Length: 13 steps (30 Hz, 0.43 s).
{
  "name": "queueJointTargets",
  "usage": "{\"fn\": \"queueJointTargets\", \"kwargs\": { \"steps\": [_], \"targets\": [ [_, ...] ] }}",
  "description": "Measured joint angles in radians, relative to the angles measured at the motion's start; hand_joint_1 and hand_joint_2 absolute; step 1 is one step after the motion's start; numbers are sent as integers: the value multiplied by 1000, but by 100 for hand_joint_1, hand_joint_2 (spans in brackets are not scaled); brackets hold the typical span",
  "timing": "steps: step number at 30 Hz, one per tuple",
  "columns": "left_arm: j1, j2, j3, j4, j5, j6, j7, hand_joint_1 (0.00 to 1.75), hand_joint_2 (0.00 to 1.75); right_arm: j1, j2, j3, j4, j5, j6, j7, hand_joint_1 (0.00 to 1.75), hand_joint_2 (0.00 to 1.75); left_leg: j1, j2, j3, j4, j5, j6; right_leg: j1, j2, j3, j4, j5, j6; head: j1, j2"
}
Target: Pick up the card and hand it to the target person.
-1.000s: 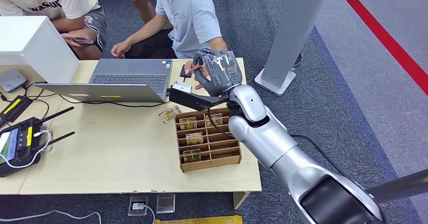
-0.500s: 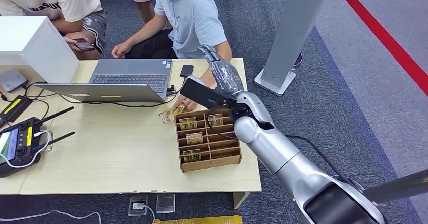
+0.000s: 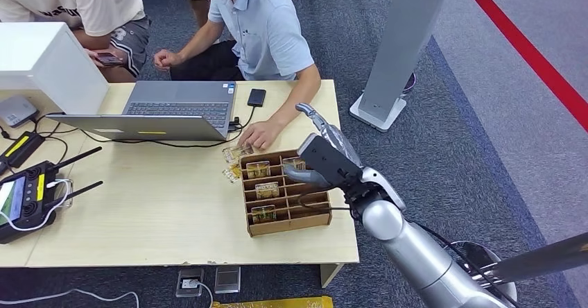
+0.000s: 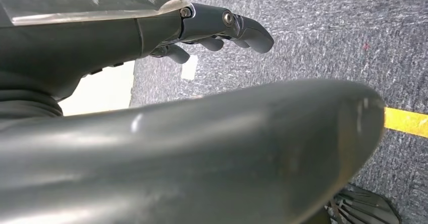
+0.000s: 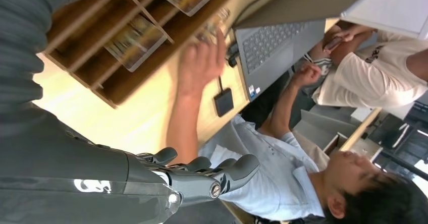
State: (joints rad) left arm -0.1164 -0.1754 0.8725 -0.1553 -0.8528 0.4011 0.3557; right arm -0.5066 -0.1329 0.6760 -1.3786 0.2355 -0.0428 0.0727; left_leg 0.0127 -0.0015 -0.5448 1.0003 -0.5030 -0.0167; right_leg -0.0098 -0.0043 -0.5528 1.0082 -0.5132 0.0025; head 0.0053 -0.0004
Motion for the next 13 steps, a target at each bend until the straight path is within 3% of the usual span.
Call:
{"fn": "queueJointTargets", "kwargs": {
  "steps": [13],
  "targets": [
    [-2, -2, 23, 0, -20, -31, -32, 0, 0, 232, -148, -77, -287, -106, 11, 53, 0, 175, 0, 0, 0, 0, 0, 0, 0, 0, 0, 0, 0, 0, 0, 0]
  ]
}}
